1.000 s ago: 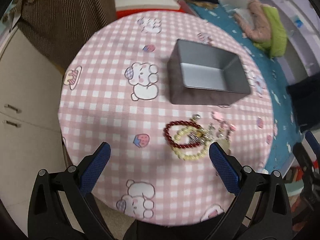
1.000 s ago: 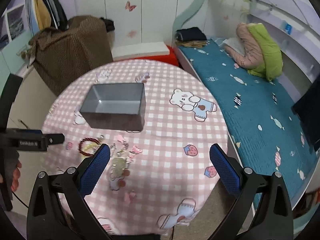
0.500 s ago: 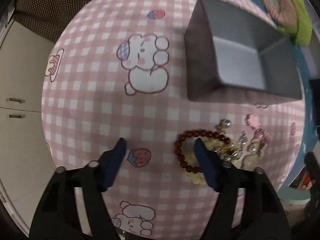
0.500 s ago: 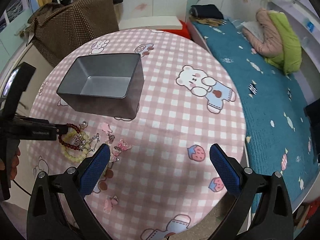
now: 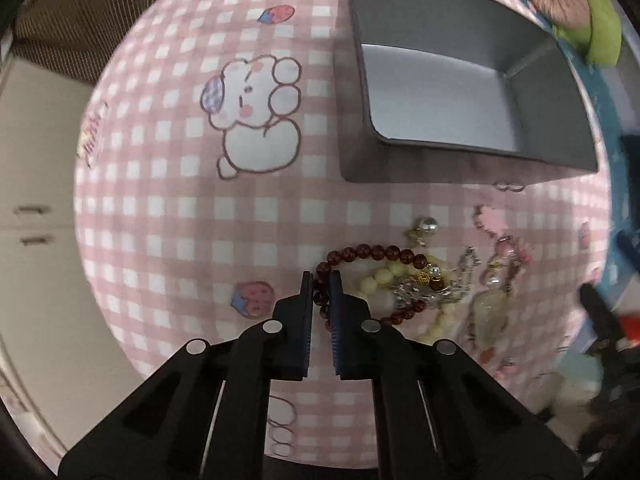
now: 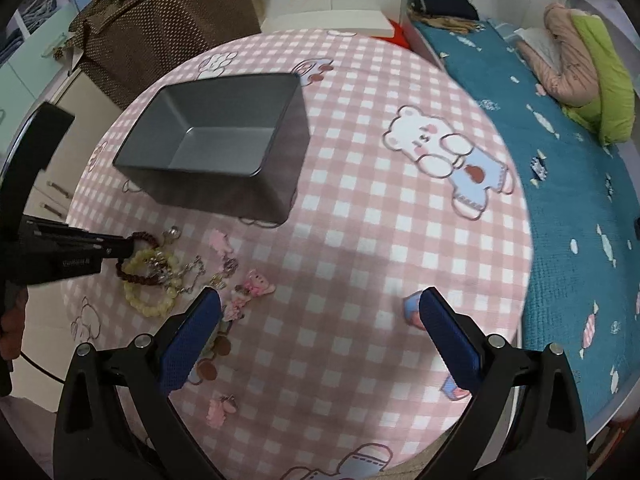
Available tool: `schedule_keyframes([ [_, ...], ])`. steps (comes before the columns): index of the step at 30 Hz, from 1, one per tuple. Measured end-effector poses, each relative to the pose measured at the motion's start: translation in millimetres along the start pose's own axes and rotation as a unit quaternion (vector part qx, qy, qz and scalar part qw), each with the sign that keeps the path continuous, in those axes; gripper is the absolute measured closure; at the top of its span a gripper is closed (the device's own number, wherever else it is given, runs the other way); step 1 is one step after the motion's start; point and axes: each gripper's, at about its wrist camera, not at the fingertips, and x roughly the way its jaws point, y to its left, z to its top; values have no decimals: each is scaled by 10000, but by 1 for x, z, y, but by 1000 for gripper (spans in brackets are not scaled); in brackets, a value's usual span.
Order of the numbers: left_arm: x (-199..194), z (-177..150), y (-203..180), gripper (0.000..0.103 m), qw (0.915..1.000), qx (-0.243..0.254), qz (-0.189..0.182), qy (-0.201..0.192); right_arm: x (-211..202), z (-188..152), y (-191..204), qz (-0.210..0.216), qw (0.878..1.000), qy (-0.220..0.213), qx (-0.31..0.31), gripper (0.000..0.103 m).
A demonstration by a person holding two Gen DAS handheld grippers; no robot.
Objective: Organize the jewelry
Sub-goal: 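Grasp the dark red bead bracelet with left gripper while right grasps yellow bracelet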
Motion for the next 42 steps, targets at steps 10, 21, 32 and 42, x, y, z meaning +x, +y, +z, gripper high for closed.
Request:
schedule_keyframes([
  [10, -53, -11, 23, 96, 9966, -191, -653, -457, -2, -3, 37, 631, 9969, -15, -465, 36],
  [21, -111, -27, 49, 96, 9885, 156, -1149, -972, 9, -1, 85, 1052, 9927, 183, -569, 69],
  [32, -136, -33, 89, 95, 9833, 209, -1231, -1321, 41, 2, 107, 576, 9965, 587, -169, 72],
  [42, -54, -37, 127, 95, 9942, -305, -957, -381, 49, -1, 131, -233, 9949, 465, -860, 95],
])
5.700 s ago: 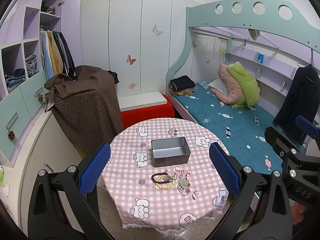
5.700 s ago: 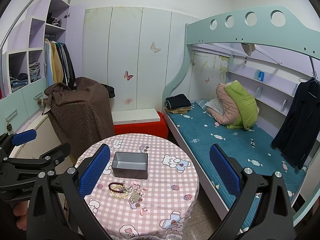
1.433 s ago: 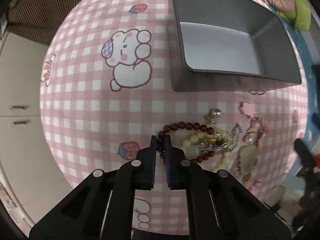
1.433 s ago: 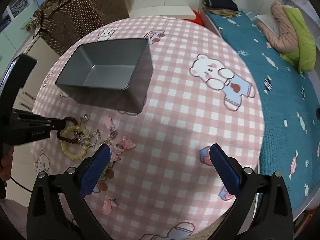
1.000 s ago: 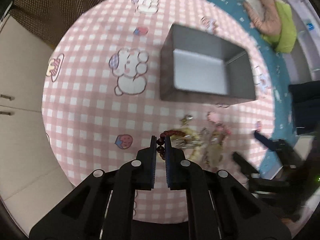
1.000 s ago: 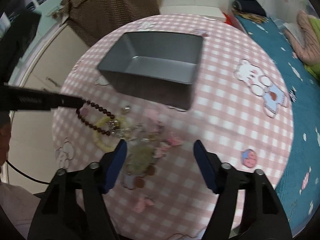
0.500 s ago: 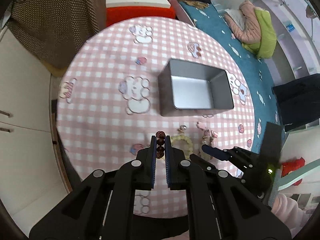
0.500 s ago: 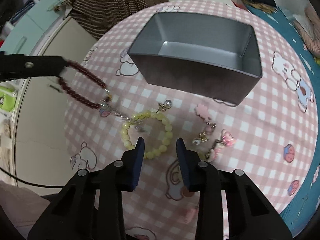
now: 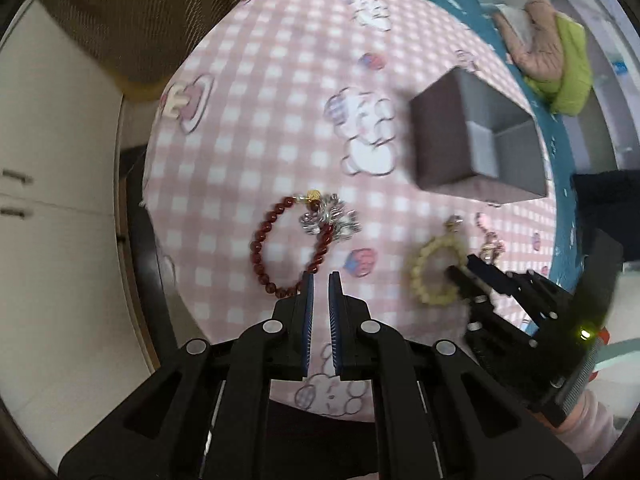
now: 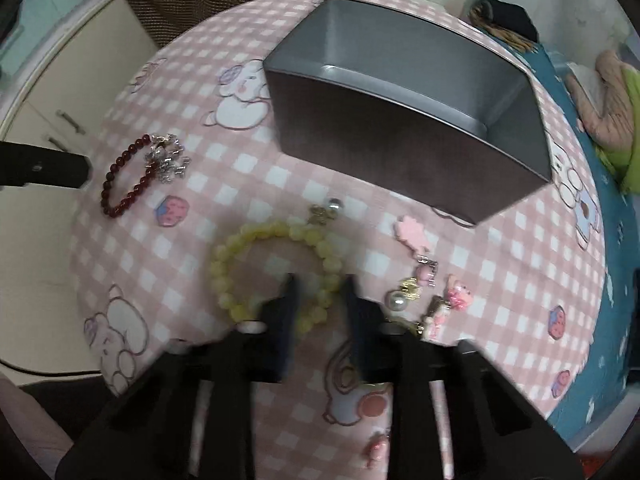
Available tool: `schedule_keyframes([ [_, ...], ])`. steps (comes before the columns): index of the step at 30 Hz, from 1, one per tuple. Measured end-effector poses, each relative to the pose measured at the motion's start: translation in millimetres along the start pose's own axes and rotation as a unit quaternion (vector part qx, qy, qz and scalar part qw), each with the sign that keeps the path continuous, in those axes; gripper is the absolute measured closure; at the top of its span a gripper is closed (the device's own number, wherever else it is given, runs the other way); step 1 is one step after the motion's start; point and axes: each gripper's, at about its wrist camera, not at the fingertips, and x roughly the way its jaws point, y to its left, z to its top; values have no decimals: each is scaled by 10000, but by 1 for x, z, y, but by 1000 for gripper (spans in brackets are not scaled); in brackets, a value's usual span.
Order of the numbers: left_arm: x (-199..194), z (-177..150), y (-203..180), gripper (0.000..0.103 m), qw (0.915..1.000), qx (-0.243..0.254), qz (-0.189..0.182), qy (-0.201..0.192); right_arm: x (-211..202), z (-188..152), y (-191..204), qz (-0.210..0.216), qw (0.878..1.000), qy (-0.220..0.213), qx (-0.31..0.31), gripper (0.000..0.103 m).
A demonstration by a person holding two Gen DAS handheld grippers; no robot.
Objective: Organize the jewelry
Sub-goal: 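Grasp the dark red bead bracelet with left gripper while right grasps yellow bracelet, then carry both bracelets over the grey tray with both grippers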
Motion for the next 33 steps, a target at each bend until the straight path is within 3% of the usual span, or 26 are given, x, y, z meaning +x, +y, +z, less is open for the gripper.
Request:
schedule_keyframes([
  [4, 3, 1, 10, 95, 9999, -127, 6, 3, 0, 0, -6, 95, 9997, -7, 224, 95],
  [6, -1, 0, 11, 98, 9999, -97, -4, -77, -9, 1, -13, 167, 9990, -207, 368, 95],
  [19, -90, 18, -15, 103, 9906, 516, -558, -1135, -75, 27, -27, -107, 9925, -1149, 406, 95],
  [21, -91, 20, -16, 102, 9905, 617, -511, -1121, -82, 28, -29, -119, 9914, -1224, 440, 95],
  [24, -68, 22, -6, 102, 9952, 478, -396, -759, -86, 26, -34, -130, 9906, -1272, 490, 95],
  [25, -59, 22, -2, 100, 9965, 428, -274, -660, -86, 26, -35, -120, 9907, -1261, 505, 95],
  [26, -46, 21, 2, 91, 9983, 365, -122, -448, -85, 25, -36, -118, 9908, -1244, 512, 95],
  [27, -33, 19, 6, 75, 9992, 289, -14, -261, -84, 24, -38, -113, 9910, -1226, 519, 95],
  [29, -19, 16, 11, 62, 9997, 153, 92, -161, -83, 21, -38, -108, 9915, -1187, 524, 95],
  [33, 9, 13, 17, 60, 9993, 110, 345, 72, -78, 18, -41, -71, 9926, -1091, 538, 95],
])
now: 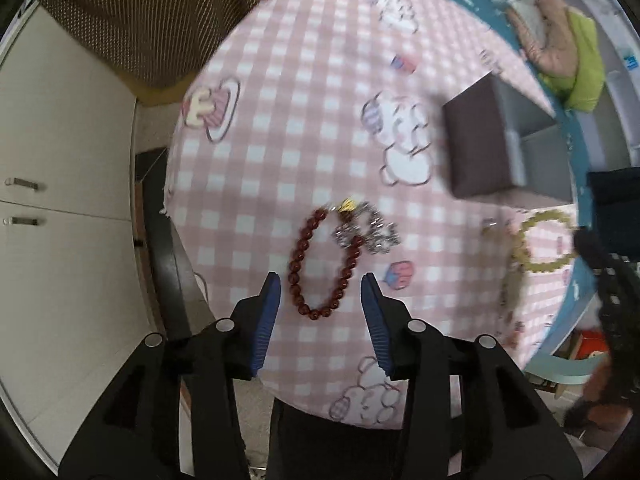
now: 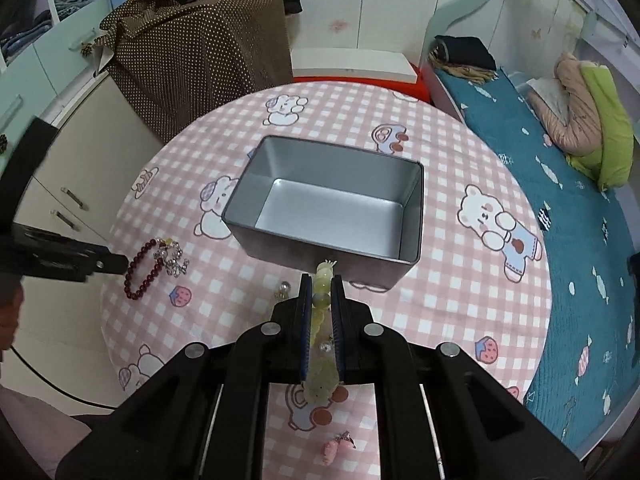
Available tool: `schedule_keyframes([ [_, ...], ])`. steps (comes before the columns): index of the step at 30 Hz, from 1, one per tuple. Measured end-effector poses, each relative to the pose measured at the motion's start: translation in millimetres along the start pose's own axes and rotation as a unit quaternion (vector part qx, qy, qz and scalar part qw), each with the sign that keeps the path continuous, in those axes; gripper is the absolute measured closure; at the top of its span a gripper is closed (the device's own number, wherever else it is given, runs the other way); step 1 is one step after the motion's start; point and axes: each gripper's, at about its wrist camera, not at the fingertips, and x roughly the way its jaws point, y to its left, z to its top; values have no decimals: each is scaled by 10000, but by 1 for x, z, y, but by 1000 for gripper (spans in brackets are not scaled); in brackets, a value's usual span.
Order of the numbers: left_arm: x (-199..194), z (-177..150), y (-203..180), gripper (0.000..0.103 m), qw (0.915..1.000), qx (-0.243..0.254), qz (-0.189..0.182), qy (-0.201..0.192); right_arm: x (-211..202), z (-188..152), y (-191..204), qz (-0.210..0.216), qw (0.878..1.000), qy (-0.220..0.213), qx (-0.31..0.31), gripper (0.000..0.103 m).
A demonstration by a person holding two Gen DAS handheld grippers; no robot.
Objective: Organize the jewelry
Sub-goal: 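Carry both bracelets over the grey tray with both grippers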
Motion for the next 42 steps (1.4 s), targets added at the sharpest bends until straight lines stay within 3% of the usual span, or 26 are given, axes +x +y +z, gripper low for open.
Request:
schedule_keyframes([
  [4, 28, -1, 0, 62, 9994, 23, 80, 333, 3, -1, -3, 43, 10000, 38, 25, 95],
  [7, 30, -2, -8, 72, 9988, 244, 355, 235, 3, -1, -4, 48, 10000, 41, 22, 95],
  [9, 33, -2, -13, 88, 9973, 355, 602, 233, 3, -1, -4, 56, 10000, 45, 8, 95],
  [10, 33, -1, -14, 88, 9967, 392, 667, 225, 3, 0, -4, 71, 10000, 45, -4, 95],
  [14, 32, 4, -3, 96, 9988, 90, 425, 226, 2, 3, -3, 139, 9998, 19, -105, 95],
  [24, -28, 15, -20, 96, 9989, 172, 55, -423, -14, 12, -6, 119, 9994, -298, -146, 95],
  [33, -98, 9, -34, 96, 9920, 384, -335, -1154, -36, 21, -13, 1, 9977, -674, -85, 95],
  [42, -125, 12, -57, 96, 9846, 608, -519, -1556, -49, 34, -25, -23, 9950, -1000, -2, 95],
])
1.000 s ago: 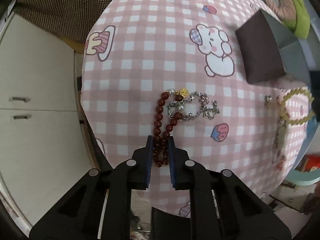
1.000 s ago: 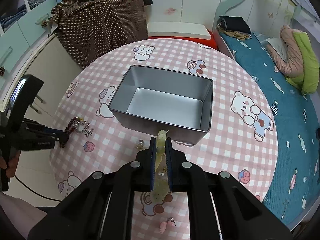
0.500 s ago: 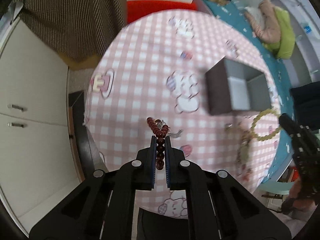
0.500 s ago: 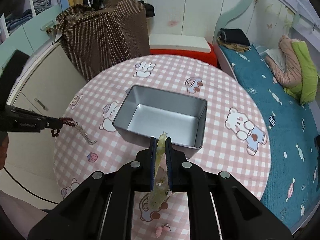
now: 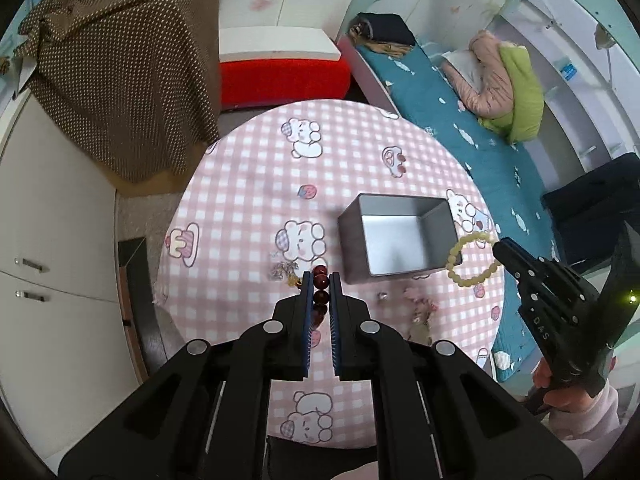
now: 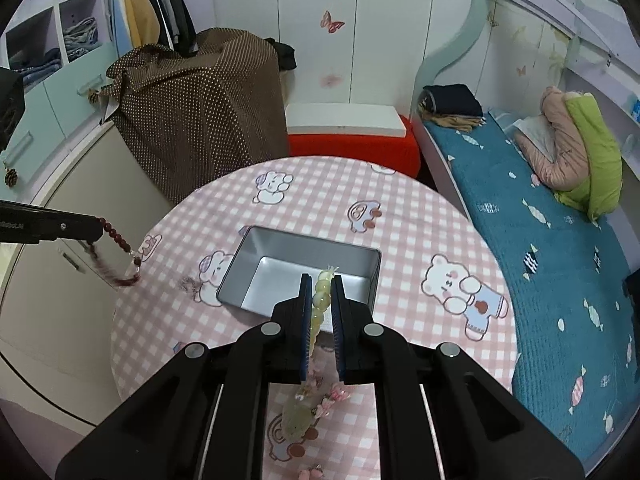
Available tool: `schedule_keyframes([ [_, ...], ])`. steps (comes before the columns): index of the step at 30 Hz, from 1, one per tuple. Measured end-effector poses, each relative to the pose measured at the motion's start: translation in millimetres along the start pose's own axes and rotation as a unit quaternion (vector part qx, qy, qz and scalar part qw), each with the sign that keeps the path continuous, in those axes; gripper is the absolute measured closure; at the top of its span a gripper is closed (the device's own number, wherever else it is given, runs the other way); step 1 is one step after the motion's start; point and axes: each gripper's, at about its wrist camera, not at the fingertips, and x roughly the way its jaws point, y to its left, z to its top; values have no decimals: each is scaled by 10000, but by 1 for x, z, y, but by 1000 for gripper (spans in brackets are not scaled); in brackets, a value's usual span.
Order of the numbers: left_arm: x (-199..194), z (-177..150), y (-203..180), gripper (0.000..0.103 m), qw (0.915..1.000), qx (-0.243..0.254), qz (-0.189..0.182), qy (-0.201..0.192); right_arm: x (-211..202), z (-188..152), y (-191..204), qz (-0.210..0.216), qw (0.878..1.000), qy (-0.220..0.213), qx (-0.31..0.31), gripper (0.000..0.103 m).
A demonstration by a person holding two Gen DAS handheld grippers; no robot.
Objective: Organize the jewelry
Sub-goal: 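Carry both bracelets over the grey tray with both grippers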
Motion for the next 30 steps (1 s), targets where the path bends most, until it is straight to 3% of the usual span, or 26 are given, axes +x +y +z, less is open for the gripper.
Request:
schedule_keyframes([
  [10, -1, 6, -12, 96, 9999, 14, -78, -75, 4, 15, -12, -49, 9998, -187, -56, 95],
  [17, -3, 28, -42, 96, 9986, 272, -388, -221, 9, 20, -20, -40, 9998, -195, -46, 95],
  [23, 26, 50, -69, 96, 9967, 496, -638, -109, 24, 18, -24, 90, 9999, -44, 84, 95],
  [30, 83, 57, -89, 96, 9947, 730, -622, 369, 51, 10, -23, 261, 9990, 280, 215, 95],
])
